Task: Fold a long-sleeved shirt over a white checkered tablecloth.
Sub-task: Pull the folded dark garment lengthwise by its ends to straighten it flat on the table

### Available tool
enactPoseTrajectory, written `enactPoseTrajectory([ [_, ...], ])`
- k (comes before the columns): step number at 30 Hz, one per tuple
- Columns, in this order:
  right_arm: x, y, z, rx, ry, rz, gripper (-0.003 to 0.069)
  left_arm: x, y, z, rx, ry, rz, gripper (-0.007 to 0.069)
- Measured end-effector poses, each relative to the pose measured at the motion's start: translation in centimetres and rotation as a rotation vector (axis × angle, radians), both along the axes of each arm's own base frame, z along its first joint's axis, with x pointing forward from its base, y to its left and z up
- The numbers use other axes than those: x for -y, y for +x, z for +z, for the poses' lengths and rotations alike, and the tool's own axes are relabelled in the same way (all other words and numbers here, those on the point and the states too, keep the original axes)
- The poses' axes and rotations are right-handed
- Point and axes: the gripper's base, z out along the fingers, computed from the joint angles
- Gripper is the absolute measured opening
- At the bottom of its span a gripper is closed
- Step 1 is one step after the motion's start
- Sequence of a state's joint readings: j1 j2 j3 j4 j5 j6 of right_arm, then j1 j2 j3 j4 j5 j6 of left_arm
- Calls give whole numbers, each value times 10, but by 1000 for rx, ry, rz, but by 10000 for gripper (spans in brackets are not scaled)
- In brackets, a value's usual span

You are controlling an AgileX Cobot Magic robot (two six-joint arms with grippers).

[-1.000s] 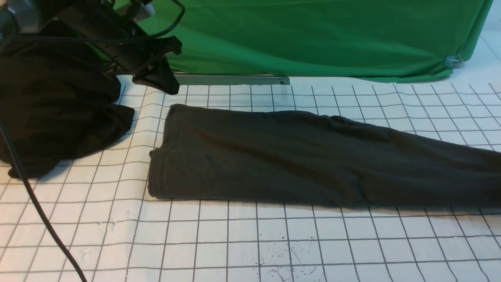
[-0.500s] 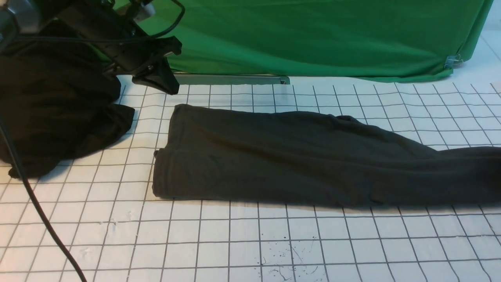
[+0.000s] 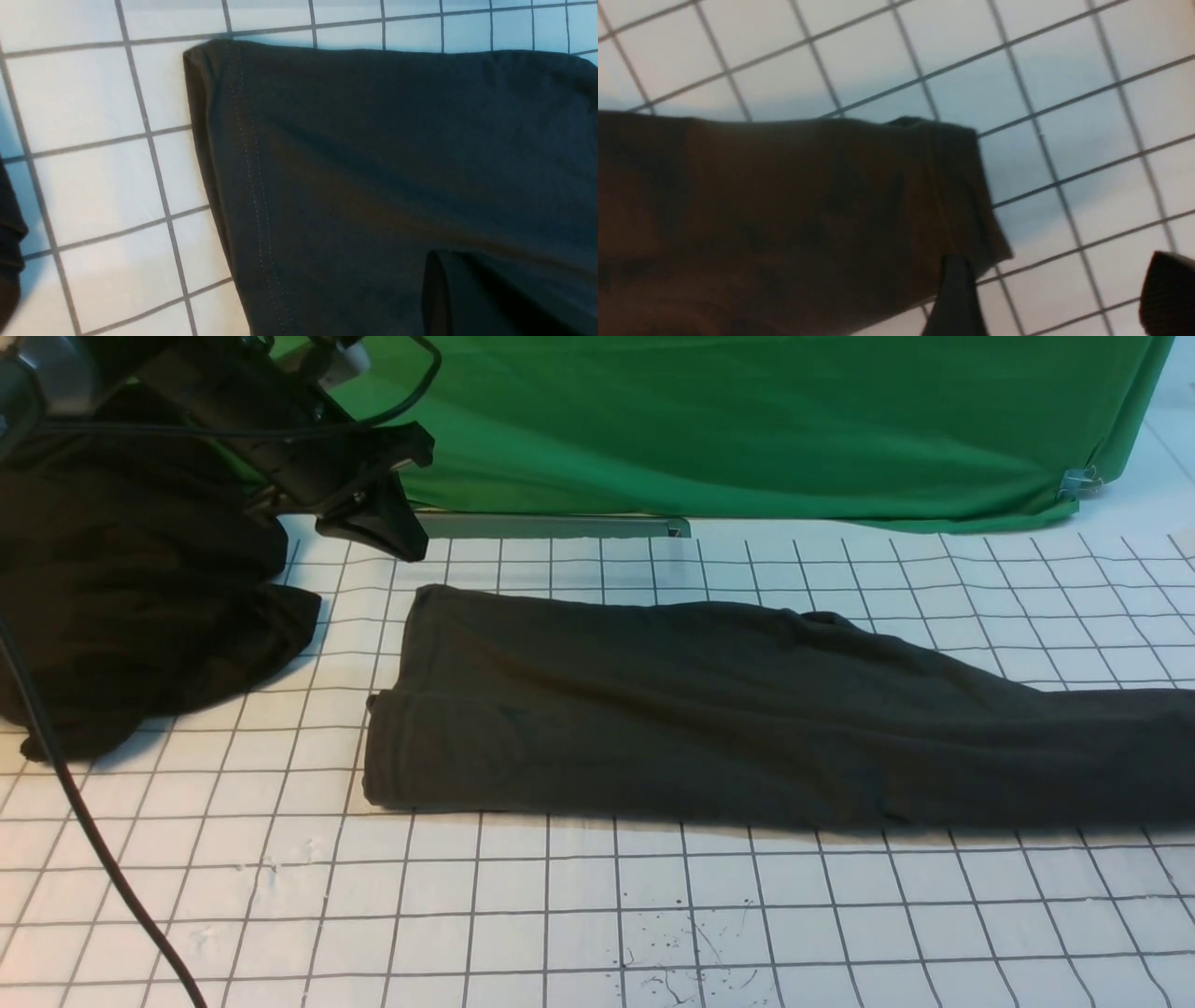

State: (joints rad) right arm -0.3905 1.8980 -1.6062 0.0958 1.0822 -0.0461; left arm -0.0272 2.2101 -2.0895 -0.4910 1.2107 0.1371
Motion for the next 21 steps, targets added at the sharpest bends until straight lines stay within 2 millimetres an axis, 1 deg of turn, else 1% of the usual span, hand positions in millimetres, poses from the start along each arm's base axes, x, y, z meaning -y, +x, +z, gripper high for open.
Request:
enactPoseTrajectory([
  [2,-1,0,-8,-13,15,-2,524,0,0,0,3,0,2,1],
  [5,0,3,-40,-72,44,-7,608,0,1,0,9,0,4,1],
  [6,1,5,-52,-91,52,-8,625,0,1,0,9,0,4,1],
  [7,2,6,-66,-119,62,-9,634,0,1,0,9,0,4,1],
  [8,2,6,-68,-123,63,-9,634,0,1,0,9,0,4,1],
  [9,2,8,-87,-162,79,-10,627,0,1,0,9,0,4,1],
  [10,3,8,-89,-167,81,-10,622,0,1,0,9,0,4,1],
  [11,3,9,-97,-185,88,-10,609,0,1,0,9,0,4,1],
  [12,3,10,-108,-208,98,-12,577,0,1,0,9,0,4,1],
  [15,4,11,-110,-215,91,1,494,0,1,0,10,2,3,1],
  [16,4,11,-111,-216,88,11,441,0,1,0,12,2,-1,1],
  [17,4,11,-111,-216,87,18,415,0,1,0,13,3,-3,1],
  [18,4,11,-111,-214,89,23,367,0,1,0,14,3,-5,1],
  [19,4,11,-111,-214,89,27,346,0,1,0,15,4,-6,1],
  [20,3,11,-111,-211,94,36,258,0,1,0,16,5,-9,1],
  [21,3,11,-111,-210,98,39,202,0,1,0,16,5,-9,1],
])
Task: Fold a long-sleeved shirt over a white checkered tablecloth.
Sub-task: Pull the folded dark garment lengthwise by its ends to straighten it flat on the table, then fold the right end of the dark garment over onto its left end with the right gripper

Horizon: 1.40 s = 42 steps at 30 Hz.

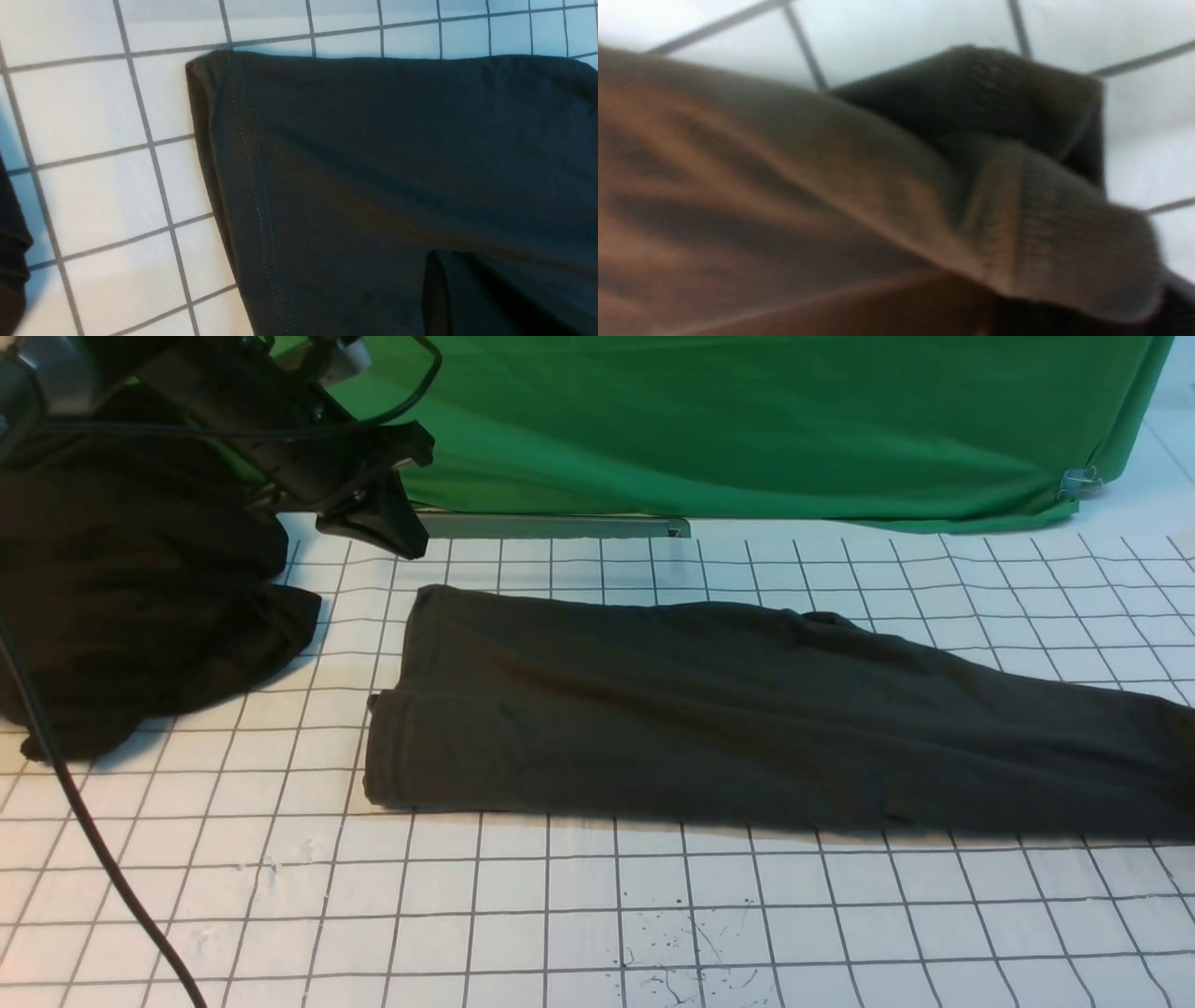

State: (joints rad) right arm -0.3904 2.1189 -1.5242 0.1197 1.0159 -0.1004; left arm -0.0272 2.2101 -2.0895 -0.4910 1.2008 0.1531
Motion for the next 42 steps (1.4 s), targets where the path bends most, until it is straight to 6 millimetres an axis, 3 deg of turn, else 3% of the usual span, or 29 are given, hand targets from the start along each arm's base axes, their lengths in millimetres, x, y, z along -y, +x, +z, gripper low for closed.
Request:
enactPoseTrajectory([
  [3,-1,0,3,9,7,2,66,0,0,0,0,0,-1,1],
  [9,0,-7,32,36,-53,39,35,1,-1,0,-9,-16,-5,1],
  [12,3,-20,67,48,-144,47,35,6,-2,6,1,-80,-14,1],
  [13,3,-20,69,52,-150,47,35,7,-2,7,1,-90,-14,1],
  [14,2,-27,88,80,-185,36,35,9,-4,15,20,-117,-24,1],
  [15,2,-27,90,83,-189,36,35,9,-4,15,20,-119,-24,1],
  [16,0,-34,111,118,-206,25,35,10,-7,25,43,-135,-32,1],
  [18,-2,-38,124,136,-211,13,35,11,-9,32,62,-136,-40,1],
  [21,-17,-50,178,255,-203,-35,35,11,-16,49,108,-130,-59,1],
  [24,-41,-59,218,383,-149,-37,35,10,-17,51,124,-122,-74,1],
  [26,-72,-63,240,477,-72,3,35,10,-16,48,122,-107,-76,1],
  [27,-75,-64,243,491,-67,6,35,10,-16,48,122,-107,-76,1],
  [28,-100,-64,251,532,-17,52,35,9,-15,47,118,-105,-76,1],
  [29,-100,-65,251,536,-14,49,35,9,-15,46,117,-104,-76,1],
  [30,-129,-62,256,568,35,102,35,9,-13,43,110,-103,-76,1],
  [31,-142,-60,257,585,53,123,35,9,-13,41,107,-103,-76,1],
  [33,-183,-55,254,605,108,189,35,10,-11,37,98,-110,-75,1],
  [35,-207,-50,249,612,138,229,35,10,-10,35,92,-117,-74,1],
  [38,-262,-39,230,611,194,323,35,12,-8,30,80,-140,-73,1],
  [39,-265,-40,231,617,197,330,35,12,-8,30,79,-141,-73,1],
  [41,-315,-28,200,601,243,381,35,13,-6,26,71,-152,-72,1],
  [42,-321,-29,197,600,249,391,35,13,-6,26,71,-153,-72,1],
])
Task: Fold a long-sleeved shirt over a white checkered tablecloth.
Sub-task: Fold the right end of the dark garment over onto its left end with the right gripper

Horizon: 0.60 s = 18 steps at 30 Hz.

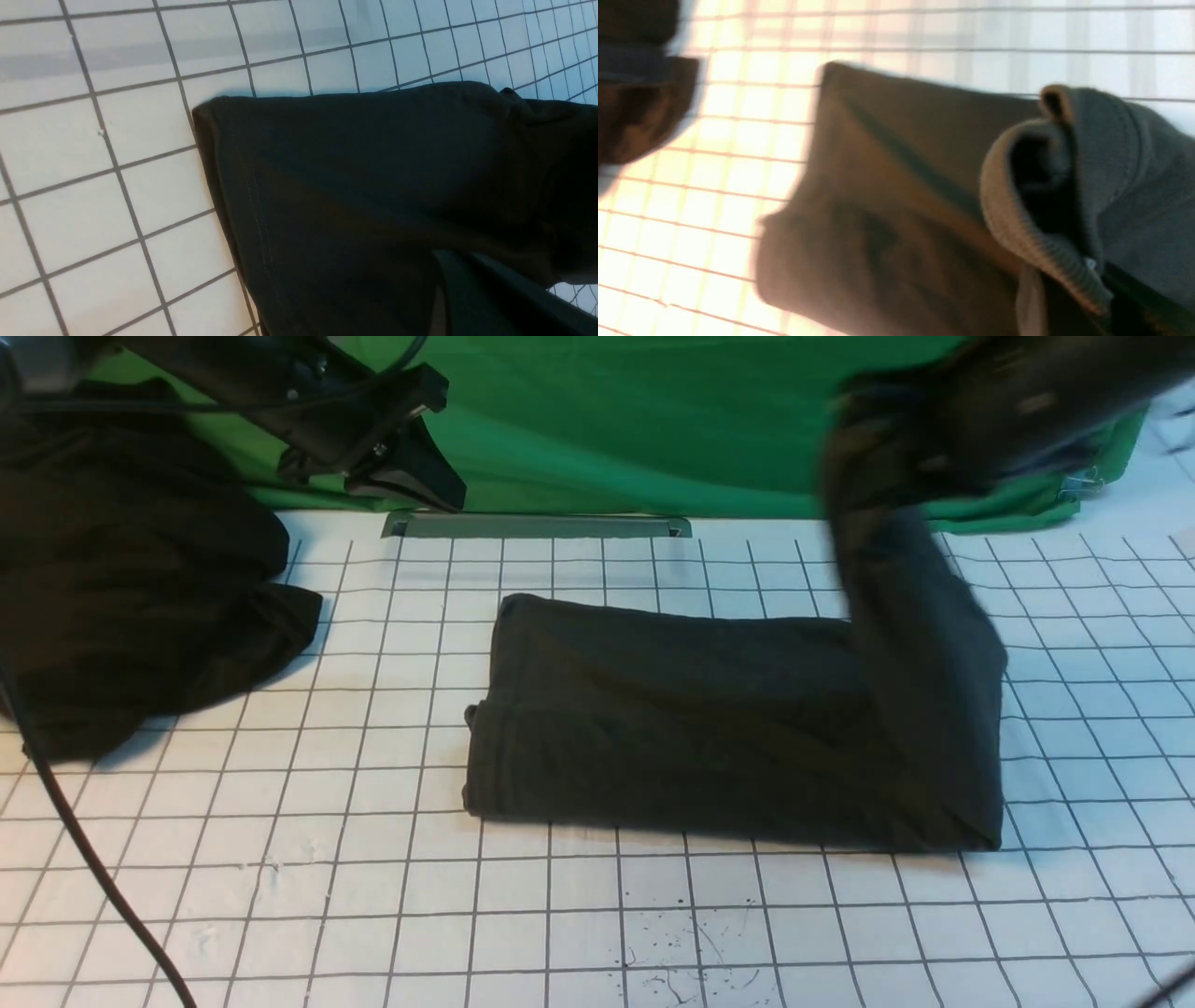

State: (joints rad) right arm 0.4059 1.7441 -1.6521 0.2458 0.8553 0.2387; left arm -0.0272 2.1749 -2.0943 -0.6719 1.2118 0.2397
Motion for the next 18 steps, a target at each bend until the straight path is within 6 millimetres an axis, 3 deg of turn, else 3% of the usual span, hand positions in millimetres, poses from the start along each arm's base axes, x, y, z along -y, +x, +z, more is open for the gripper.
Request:
enactPoseTrajectory([
  [4,-73,14,-59,28,31,72,37,0,2,-5,-12,-2,0,1],
  [8,-113,15,-95,65,51,110,46,0,2,-6,-13,-2,0,1],
  [14,-151,15,-142,109,81,127,78,0,2,-6,-13,-2,0,1],
  [18,-156,17,-155,123,87,122,130,0,2,-6,-13,-2,0,1],
])
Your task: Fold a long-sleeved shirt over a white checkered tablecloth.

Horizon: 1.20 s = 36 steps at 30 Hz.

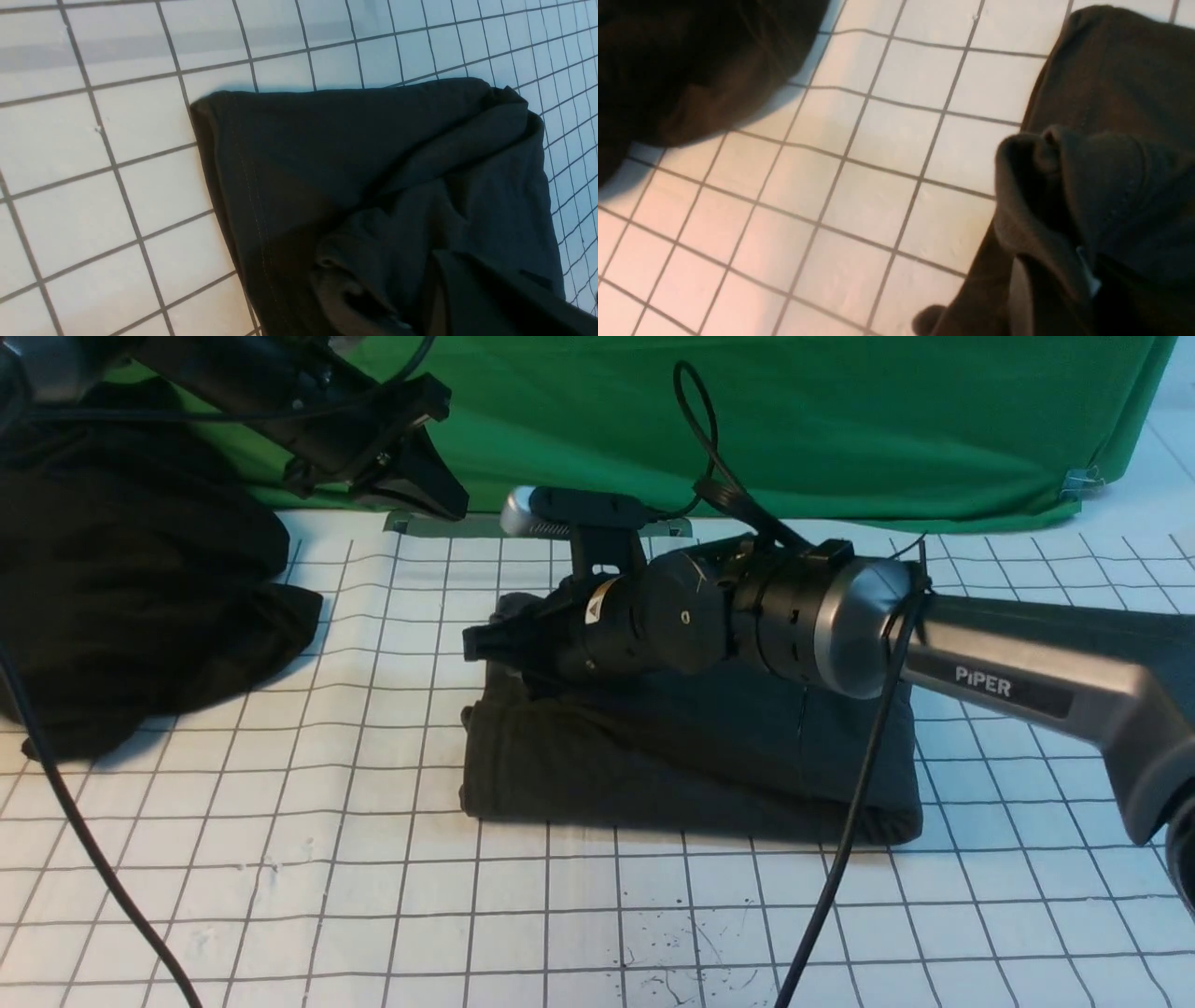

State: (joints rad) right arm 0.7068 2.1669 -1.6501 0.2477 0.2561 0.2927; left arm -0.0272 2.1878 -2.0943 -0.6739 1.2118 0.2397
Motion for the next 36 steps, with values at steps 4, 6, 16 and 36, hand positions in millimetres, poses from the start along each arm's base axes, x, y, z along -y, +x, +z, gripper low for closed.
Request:
enactPoseTrajectory([
  [4,0,0,5,9,10,-2,266,0,0,0,1,0,-1,1],
  [6,2,-3,15,7,11,4,355,0,0,0,1,0,-1,2],
  [16,67,-35,122,20,-156,168,374,0,0,0,-8,-4,9,2],
  [36,176,-41,11,-343,-526,81,6,56,-65,-95,-288,209,-199,2],
])
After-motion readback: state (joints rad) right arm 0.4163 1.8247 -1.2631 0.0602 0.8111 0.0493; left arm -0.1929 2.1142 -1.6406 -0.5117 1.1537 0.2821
